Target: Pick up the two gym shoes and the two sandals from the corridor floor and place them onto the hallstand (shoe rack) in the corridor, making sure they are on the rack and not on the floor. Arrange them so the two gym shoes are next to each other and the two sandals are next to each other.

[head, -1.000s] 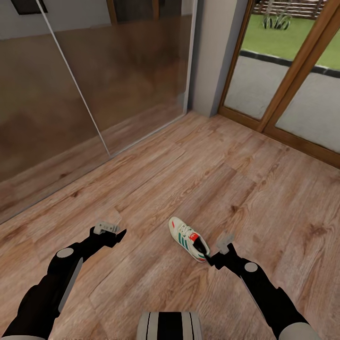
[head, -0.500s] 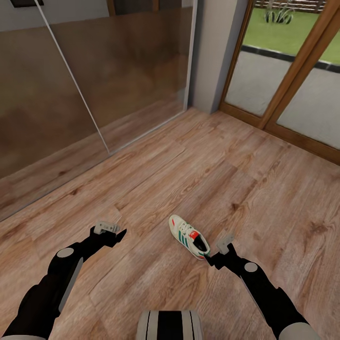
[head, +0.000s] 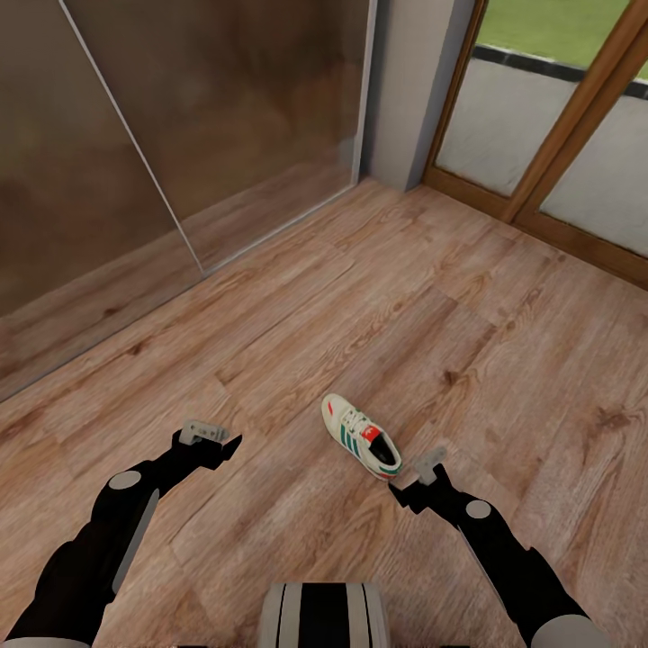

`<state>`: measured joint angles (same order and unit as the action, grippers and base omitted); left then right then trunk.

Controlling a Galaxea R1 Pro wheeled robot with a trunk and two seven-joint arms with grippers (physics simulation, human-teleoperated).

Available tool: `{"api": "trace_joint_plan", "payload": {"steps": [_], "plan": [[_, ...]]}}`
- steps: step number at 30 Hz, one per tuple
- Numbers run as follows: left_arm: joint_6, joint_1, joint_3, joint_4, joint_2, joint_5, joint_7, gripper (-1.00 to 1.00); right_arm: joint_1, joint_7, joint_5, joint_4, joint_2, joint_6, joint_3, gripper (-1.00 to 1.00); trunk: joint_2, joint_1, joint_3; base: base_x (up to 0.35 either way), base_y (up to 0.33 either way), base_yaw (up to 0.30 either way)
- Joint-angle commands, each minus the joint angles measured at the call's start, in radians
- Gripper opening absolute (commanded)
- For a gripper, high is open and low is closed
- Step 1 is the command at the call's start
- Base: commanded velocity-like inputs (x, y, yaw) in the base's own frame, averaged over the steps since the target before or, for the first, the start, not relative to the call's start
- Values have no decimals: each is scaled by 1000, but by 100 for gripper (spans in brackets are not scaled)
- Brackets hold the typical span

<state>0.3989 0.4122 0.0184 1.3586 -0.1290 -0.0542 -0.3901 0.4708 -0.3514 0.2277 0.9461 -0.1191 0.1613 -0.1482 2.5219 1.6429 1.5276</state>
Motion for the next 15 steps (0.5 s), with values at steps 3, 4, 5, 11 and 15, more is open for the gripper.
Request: {"api": "trace_joint_plan", "payload": {"steps": [3, 4, 5, 11, 15], "plan": [[5, -1, 2, 2, 0, -6, -7, 100, 0, -3, 9, 2, -1, 4, -1, 100, 0, 0, 5, 0, 0, 0], [5, -1, 2, 2, 0, -6, -7, 100, 0, -3, 9, 2, -1, 4, -1, 100, 0, 0, 7, 0, 0, 0], [5, -1, 2, 2, 0, -6, -7, 100, 0, -3, 9, 2, -1, 4, -1, 100, 0, 0, 8, 0, 0, 0], [5, -3, 0, 2, 3, -8, -7, 100, 0, -3, 9, 2, -1, 4, -2, 100, 0, 0, 13, 0, 0, 0], [5, -3, 0, 2, 3, -8, -7, 100, 0, -3, 9, 2, -1, 4, -2, 100, 0, 0, 13, 23, 0, 0]]}}
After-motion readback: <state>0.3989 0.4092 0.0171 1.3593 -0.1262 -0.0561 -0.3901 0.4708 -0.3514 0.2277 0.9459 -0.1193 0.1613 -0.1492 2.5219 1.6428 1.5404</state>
